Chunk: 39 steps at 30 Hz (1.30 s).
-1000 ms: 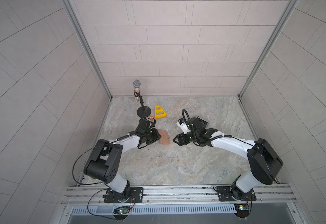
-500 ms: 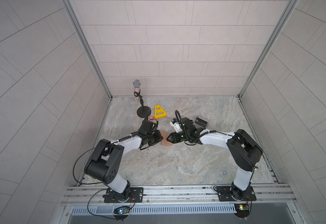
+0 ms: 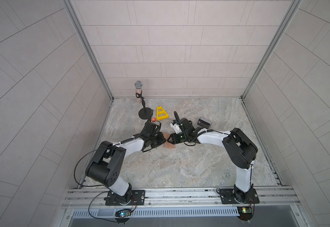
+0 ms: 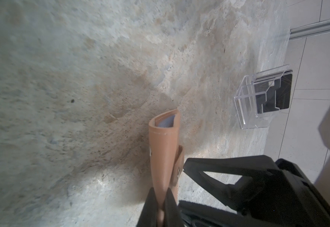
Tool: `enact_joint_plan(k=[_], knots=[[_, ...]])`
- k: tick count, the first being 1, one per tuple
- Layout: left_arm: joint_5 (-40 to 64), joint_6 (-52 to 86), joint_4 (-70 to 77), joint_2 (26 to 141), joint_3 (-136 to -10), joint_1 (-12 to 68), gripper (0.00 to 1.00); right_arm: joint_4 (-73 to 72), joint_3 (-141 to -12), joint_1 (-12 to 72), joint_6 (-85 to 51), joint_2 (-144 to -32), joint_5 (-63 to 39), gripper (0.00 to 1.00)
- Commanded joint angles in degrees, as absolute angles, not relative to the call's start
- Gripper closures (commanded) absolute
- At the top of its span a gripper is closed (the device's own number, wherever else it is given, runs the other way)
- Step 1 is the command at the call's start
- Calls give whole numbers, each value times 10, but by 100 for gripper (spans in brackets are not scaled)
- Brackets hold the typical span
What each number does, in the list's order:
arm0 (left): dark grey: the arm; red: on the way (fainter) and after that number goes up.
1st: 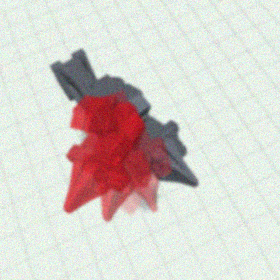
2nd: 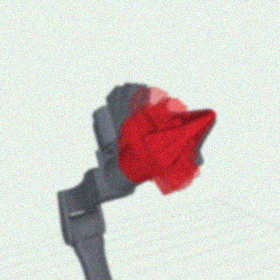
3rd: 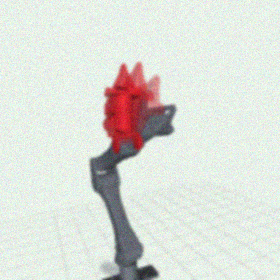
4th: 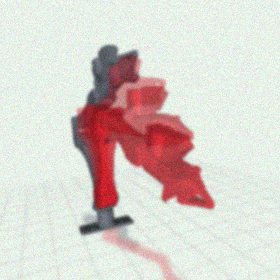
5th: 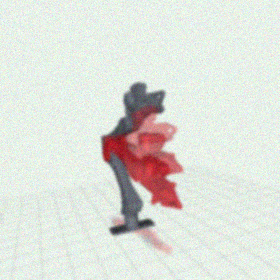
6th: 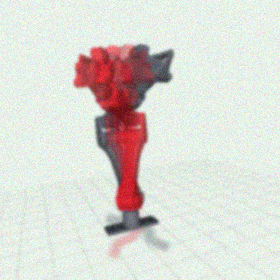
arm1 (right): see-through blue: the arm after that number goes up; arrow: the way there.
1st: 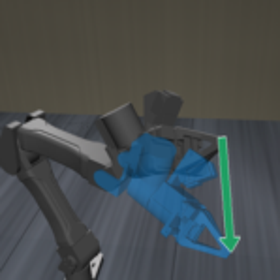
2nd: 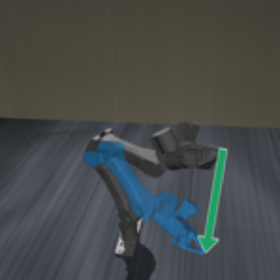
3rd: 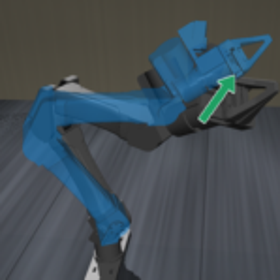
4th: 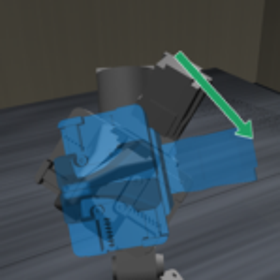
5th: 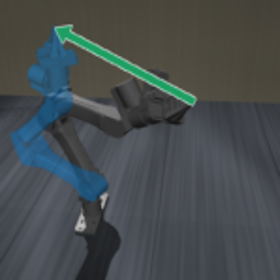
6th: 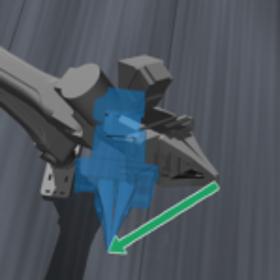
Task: Insert credit cards into a card holder
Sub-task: Open the button on the card holder.
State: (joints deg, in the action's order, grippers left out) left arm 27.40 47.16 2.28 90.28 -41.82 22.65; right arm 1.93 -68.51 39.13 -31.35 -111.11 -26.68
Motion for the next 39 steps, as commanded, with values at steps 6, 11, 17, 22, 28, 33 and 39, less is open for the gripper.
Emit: enact_joint_plan(k=[6, 11, 17, 22, 28, 33, 39], knots=[[284, 476, 33, 898, -426, 235, 95, 94, -729, 405, -283, -1143, -221, 59], [287, 475, 35, 904, -426, 236, 95, 145, -758, 416, -262, -1163, -185, 61], [288, 474, 35, 909, -426, 237, 95, 211, -796, 424, -246, -1185, -139, 68], [287, 473, 34, 909, -424, 238, 95, 214, -797, 426, -245, -1188, -130, 75], [277, 469, 26, 908, -421, 237, 95, 220, -793, 427, -247, -1183, -117, 100], [263, 462, 14, 901, -418, 238, 95, 219, -783, 427, -247, -1164, -102, 100], [237, 448, -13, 893, -419, 238, 95, 221, -773, 424, -249, -1143, -84, 100]])
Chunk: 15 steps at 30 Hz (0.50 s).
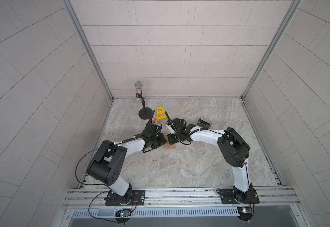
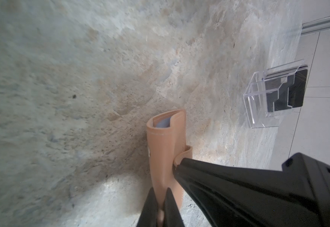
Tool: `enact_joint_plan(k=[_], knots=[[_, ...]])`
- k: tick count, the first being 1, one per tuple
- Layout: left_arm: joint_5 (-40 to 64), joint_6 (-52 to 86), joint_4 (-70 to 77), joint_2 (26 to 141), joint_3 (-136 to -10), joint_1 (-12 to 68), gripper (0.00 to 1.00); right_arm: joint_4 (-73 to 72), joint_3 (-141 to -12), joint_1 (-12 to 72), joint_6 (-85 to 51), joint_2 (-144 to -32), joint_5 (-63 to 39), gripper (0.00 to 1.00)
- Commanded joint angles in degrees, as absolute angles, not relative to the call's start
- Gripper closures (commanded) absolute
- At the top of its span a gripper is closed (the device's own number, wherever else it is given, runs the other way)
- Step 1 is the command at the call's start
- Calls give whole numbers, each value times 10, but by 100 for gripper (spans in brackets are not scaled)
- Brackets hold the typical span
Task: Insert credit cards into a card holder
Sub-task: Open the button on the card holder.
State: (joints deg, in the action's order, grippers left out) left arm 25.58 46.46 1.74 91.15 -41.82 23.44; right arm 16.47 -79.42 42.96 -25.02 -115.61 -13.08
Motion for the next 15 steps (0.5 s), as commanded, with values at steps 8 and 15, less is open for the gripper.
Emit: enact_joint_plan(k=[8, 15], knots=[[207, 431, -45, 886, -420, 238, 95, 245, -762, 419, -241, -1110, -38, 100], [215, 425, -39, 896, -419, 238, 95, 254, -751, 411, -241, -1094, -29, 100]])
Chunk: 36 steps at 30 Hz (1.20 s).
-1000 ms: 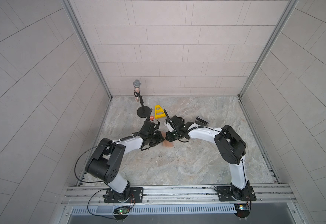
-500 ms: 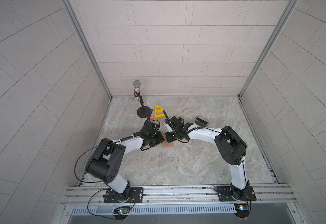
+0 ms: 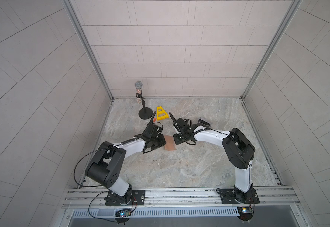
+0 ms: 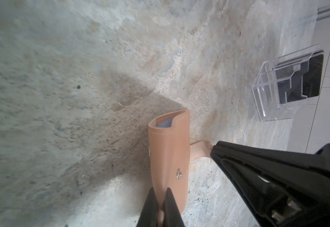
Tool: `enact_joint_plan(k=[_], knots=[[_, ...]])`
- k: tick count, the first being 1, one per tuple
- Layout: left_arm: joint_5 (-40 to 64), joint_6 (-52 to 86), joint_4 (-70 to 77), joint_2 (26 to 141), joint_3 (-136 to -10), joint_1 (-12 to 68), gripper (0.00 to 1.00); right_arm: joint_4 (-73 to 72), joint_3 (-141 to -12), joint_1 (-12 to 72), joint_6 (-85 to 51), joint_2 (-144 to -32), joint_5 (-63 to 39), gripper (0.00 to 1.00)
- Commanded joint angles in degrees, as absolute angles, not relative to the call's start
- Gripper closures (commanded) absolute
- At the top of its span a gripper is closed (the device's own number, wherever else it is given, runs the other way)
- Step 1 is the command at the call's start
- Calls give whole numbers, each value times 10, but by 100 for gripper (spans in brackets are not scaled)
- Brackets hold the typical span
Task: Insert credit cards into a card holder
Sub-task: Open the button on the card holder, then place the card holder at the center of the table.
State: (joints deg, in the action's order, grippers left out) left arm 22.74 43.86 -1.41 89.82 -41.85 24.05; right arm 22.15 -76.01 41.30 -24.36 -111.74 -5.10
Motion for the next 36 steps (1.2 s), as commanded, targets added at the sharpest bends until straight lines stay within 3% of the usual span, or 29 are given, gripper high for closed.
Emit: enact_joint_plan(k=[1, 6, 12, 20, 24, 36], knots=[[221, 421, -38, 900, -421, 238, 95, 254, -749, 409, -241, -1091, -31, 100], [239, 402, -36, 912, -424, 238, 92, 250, -731, 395, -243, -1075, -56, 100], [242, 383, -45, 911, -427, 238, 67, 226, -690, 378, -248, -1037, -114, 100], [247, 359, -51, 882, -429, 242, 49, 224, -669, 361, -237, -1007, -153, 100], [252, 337, -54, 858, -434, 254, 43, 222, -670, 360, -224, -994, -171, 100], [296, 353, 19, 869, -420, 265, 41, 249, -712, 360, -207, -958, -201, 100]])
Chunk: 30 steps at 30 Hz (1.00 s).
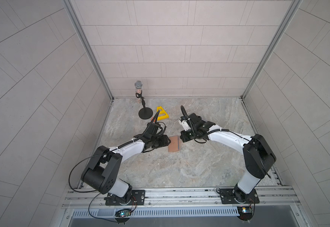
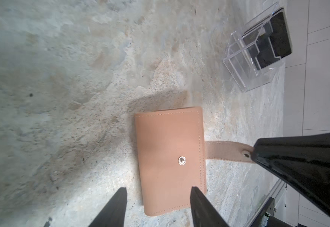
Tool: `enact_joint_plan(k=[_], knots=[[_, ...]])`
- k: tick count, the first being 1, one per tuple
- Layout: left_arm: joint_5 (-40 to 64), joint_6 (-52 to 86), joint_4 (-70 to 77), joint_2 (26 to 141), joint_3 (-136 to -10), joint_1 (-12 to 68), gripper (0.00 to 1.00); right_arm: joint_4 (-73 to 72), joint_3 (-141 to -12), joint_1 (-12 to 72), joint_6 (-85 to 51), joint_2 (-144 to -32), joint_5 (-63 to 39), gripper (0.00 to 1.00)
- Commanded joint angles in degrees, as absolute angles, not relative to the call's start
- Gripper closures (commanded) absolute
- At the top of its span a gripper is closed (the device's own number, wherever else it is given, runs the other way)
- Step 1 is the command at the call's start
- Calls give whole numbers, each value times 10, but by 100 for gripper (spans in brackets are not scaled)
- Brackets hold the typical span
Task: Insert credit cards into a card holder
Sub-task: Place the card holder at the center of the table, then open the card holder at the bottom-center of the table.
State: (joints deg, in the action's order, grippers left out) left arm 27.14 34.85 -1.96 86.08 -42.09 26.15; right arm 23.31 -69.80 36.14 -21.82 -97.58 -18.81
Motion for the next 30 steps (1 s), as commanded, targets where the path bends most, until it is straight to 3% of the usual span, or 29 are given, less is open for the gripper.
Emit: enact_joint_plan(k=[1, 30], knots=[[304, 358, 34, 870, -416, 267, 41, 250, -716, 359, -206, -957, -207, 100], [290, 382, 99, 866, -372, 286, 39, 225, -718, 360, -227, -939, -266, 100]])
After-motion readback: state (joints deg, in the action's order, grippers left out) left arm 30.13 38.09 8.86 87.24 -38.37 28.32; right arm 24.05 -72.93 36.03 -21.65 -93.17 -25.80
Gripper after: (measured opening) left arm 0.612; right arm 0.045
